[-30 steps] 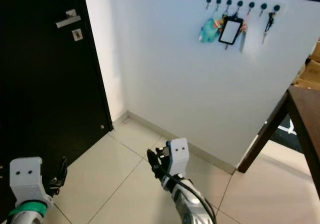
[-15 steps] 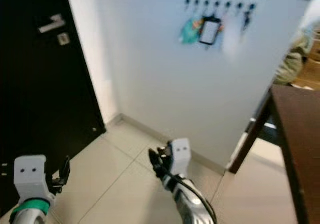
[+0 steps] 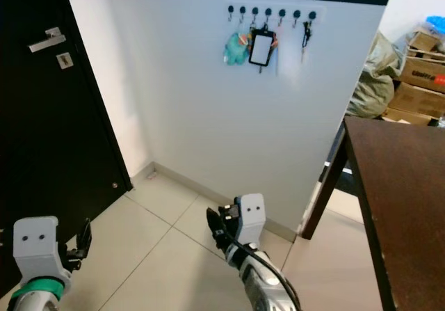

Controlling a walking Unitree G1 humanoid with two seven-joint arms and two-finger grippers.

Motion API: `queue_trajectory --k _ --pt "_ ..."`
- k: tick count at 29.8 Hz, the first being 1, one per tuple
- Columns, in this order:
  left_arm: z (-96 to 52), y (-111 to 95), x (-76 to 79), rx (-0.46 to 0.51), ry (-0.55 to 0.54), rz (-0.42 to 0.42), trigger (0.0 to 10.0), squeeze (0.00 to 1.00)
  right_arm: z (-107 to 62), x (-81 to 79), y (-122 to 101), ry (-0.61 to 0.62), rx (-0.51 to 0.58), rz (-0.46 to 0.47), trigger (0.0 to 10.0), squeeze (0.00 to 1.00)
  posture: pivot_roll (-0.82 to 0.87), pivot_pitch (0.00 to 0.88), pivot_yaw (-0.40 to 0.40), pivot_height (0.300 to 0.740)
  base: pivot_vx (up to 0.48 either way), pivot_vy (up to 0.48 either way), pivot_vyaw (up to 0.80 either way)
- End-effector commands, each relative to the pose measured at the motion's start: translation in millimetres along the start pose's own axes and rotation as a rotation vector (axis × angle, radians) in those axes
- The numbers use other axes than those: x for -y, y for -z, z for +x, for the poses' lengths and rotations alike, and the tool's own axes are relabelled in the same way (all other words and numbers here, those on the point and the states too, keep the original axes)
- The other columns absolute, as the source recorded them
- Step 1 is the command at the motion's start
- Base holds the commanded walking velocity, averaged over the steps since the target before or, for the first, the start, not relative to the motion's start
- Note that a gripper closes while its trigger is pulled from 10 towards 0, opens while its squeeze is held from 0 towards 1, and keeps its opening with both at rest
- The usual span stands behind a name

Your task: Hang keys on a hook

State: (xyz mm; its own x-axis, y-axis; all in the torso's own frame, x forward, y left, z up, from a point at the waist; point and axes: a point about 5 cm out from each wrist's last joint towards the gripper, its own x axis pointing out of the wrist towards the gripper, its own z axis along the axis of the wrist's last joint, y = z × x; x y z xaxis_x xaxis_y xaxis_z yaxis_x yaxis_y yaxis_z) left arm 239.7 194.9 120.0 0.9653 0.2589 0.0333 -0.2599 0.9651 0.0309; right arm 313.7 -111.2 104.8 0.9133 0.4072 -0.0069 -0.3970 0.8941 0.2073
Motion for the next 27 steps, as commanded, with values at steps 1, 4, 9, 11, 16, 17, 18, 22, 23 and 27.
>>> queue_trajectory --k 1,4,9,11,16,17,18,22,23,27 --pt "-2.1 3.5 -3.9 -0.023 -0.008 0.017 10.0 0.00 -1.5 -3.0 7.0 -0.015 -0.030 0.013 10.0 0.00 -0.07 0.056 0.105 0.740 0.000 0.000 0.00" --pt "-1.9 2.1 -3.3 -0.010 -0.007 0.016 10.0 0.00 -1.3 -2.7 7.1 -0.020 -0.033 0.013 10.0 0.00 -0.07 0.055 0.103 0.740 0.000 0.000 0.00" --pt "-1.9 1.8 -2.6 -0.009 -0.001 0.030 10.0 0.00 -0.8 -5.4 7.7 -0.045 -0.043 -0.043 10.0 0.00 -0.07 0.047 0.101 0.740 0.000 0.000 0.00" --pt "-1.9 1.9 -2.7 -0.009 -0.002 0.031 10.0 0.00 -0.9 -5.7 8.0 -0.046 -0.044 -0.045 10.0 0.00 -0.07 0.047 0.101 0.740 0.000 0.000 0.80" --pt "-1.0 1.1 -1.9 -0.006 -0.004 0.027 10.0 0.00 -1.1 -4.0 8.4 -0.039 -0.040 -0.016 10.0 0.00 -0.07 0.038 0.096 0.740 0.000 0.000 0.64" --pt "-1.0 1.1 -1.9 -0.006 -0.004 0.027 10.0 0.00 -1.1 -4.0 8.4 -0.039 -0.040 -0.016 10.0 0.00 -0.07 0.038 0.096 0.740 0.000 0.000 0.00" --pt "-1.0 0.8 -1.9 -0.005 -0.004 0.026 10.0 0.00 -1.1 -2.9 8.5 -0.029 -0.040 0.003 10.0 0.00 -0.07 0.038 0.096 0.740 0.000 0.000 0.00" --pt "-0.8 0.5 -1.6 -0.003 -0.002 0.024 10.0 0.00 -0.9 -1.8 8.3 -0.026 -0.041 0.007 10.0 0.00 -0.07 0.036 0.095 0.740 0.000 0.000 0.00" --pt "-0.7 0.4 -1.6 -0.002 -0.001 0.023 10.0 0.00 -0.9 -1.9 8.3 -0.028 -0.041 0.005 10.0 0.00 -0.07 0.036 0.095 0.740 0.000 0.000 0.00" --pt "-0.5 0.1 -1.5 0.001 0.002 0.024 10.0 0.00 -0.9 -1.9 8.4 -0.029 -0.041 0.006 10.0 0.00 -0.07 0.036 0.095 0.740 0.000 0.000 0.00"
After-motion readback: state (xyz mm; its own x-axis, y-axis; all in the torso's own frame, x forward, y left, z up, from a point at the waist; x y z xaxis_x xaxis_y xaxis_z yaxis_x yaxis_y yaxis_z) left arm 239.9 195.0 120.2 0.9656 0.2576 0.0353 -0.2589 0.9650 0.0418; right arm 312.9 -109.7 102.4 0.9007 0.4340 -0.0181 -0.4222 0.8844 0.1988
